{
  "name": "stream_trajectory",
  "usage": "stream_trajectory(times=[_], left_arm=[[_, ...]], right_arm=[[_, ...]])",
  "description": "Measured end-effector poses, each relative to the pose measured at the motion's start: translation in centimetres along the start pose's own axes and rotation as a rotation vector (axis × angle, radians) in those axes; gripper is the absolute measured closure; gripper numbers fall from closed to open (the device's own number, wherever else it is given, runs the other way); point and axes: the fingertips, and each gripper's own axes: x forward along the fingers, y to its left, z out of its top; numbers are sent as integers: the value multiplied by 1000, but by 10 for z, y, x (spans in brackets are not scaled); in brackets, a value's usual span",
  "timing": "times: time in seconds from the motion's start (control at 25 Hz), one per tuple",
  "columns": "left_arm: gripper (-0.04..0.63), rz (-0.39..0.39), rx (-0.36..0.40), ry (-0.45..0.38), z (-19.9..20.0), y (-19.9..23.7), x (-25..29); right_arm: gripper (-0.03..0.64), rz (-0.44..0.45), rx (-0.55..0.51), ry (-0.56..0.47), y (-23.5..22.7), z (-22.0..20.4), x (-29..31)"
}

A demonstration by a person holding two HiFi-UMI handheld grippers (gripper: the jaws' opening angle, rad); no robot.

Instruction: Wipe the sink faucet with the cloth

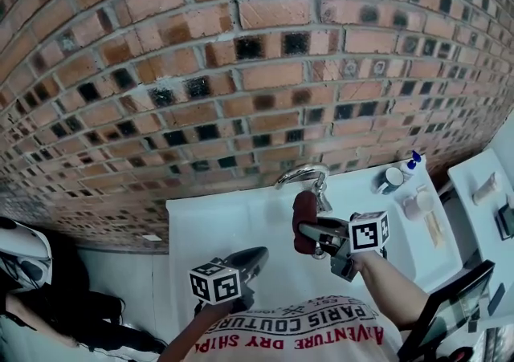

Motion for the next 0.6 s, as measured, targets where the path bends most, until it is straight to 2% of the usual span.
stream_trajectory(times=[0.36,0.6], left_arm=[[591,-19,12,7,-7,-20,-6],[591,-30,18,10,-10,-29,-8]], right_arm=[[526,36,-33,78,32,-67,-5],[528,33,-16,105,35,-84,-3]])
